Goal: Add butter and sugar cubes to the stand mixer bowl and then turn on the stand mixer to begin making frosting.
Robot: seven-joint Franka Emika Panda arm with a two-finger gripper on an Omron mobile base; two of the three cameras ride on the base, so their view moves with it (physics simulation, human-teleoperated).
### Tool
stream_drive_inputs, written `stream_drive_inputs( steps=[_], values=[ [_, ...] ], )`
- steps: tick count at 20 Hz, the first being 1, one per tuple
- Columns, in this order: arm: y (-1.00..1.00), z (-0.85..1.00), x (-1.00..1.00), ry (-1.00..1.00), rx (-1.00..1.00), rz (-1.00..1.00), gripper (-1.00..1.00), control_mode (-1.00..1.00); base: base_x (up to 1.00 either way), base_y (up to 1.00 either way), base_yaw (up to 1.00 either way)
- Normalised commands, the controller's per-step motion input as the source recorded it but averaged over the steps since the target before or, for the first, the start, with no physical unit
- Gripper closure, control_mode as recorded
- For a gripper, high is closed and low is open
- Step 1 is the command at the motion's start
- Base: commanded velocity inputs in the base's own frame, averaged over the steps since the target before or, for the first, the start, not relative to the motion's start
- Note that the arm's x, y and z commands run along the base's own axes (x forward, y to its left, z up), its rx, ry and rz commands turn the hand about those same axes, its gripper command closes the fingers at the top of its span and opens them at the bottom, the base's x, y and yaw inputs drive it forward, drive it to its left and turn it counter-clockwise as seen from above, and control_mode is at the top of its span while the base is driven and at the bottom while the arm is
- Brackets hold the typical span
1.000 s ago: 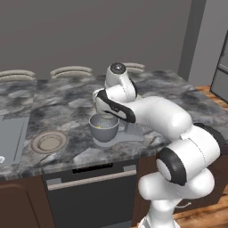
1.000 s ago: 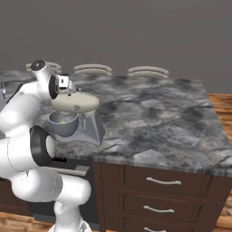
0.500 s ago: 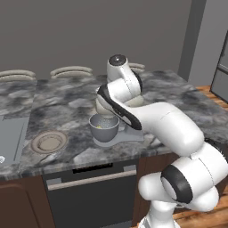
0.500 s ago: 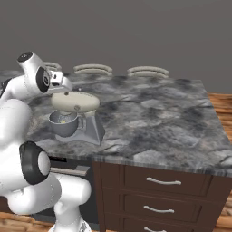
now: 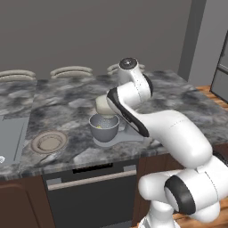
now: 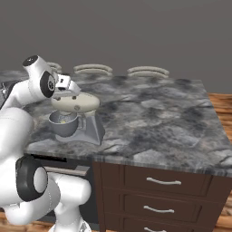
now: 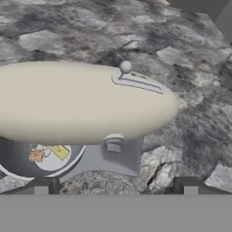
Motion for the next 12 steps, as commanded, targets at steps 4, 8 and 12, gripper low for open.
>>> stream_drive_inputs(
  steps=[4,8,12],
  values=[
    [-0.23,-0.11,0.0,0.01,-0.08,0.0,-1.0,-1.0,0.0,0.0,0.0],
    [-0.24,-0.13,-0.03,0.12,-0.11,0.08,-1.0,-1.0,0.0,0.0,0.0],
    [-0.08,-0.2,0.0,0.2,-0.11,0.12,-1.0,-1.0,0.0,0.0,0.0]
  ],
)
